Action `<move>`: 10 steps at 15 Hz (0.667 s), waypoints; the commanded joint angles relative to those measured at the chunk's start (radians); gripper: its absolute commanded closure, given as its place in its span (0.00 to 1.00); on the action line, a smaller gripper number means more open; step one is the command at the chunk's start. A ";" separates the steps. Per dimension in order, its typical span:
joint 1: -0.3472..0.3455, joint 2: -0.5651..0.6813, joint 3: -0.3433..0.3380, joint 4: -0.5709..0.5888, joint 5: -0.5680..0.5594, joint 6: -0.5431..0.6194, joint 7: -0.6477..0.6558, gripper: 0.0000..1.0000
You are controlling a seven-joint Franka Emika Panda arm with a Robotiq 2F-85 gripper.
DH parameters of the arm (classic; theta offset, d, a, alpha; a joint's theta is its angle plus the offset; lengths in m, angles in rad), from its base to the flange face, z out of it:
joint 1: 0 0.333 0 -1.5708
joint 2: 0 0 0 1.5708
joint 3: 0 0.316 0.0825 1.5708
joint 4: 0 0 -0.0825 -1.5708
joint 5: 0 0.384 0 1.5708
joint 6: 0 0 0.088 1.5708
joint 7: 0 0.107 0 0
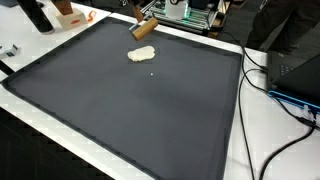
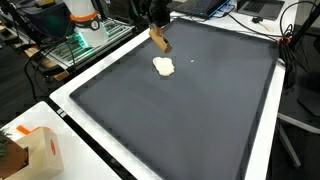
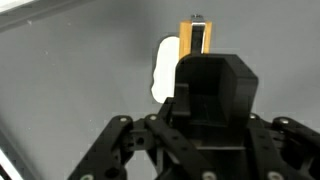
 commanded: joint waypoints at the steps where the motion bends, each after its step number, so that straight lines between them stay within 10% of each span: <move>1: 0.004 -0.061 0.024 0.004 -0.112 -0.012 0.098 0.76; 10: -0.001 -0.120 0.076 0.043 -0.297 -0.027 0.227 0.76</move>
